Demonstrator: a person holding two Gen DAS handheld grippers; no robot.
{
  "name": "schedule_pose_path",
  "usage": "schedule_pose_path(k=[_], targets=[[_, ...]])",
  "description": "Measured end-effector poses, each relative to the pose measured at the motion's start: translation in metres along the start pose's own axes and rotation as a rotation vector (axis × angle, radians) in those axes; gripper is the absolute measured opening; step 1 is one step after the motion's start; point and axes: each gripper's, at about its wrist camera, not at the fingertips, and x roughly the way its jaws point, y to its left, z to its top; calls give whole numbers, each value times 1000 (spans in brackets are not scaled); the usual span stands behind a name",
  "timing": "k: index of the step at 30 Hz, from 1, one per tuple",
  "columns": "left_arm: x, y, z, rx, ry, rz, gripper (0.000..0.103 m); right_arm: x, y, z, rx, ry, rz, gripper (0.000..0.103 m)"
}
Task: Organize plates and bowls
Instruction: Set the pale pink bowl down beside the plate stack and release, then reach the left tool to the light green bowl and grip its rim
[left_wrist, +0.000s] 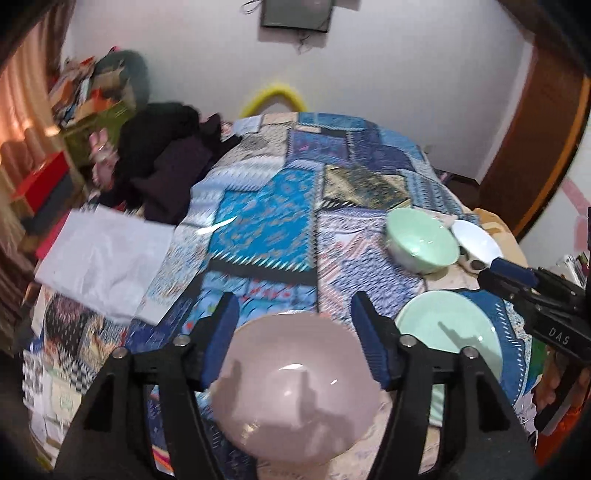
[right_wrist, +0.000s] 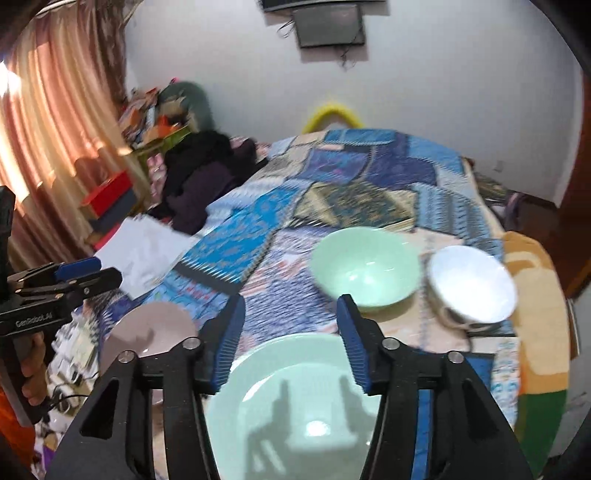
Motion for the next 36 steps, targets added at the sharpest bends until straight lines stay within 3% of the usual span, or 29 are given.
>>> schedule_pose_path(k=[5, 15, 21, 23, 25, 36], targets=[[20, -32, 21, 35, 27, -46, 72, -1, -31, 3, 37, -6, -56, 51], [88, -83, 57, 85, 119, -94, 74, 33, -85, 3, 112, 44, -113, 51], [128, -103, 65, 129, 165, -88, 74, 72, -102, 3, 149, 113, -88, 50], [139, -106, 66, 138, 184, -88, 74, 86, -105, 2, 154, 141, -81, 38], [151, -109, 67, 148, 203, -85, 74, 97, -108, 1, 161, 169, -68, 34], [202, -119, 75, 167, 249, -74, 74, 125, -112, 3, 182, 228, -32, 30]])
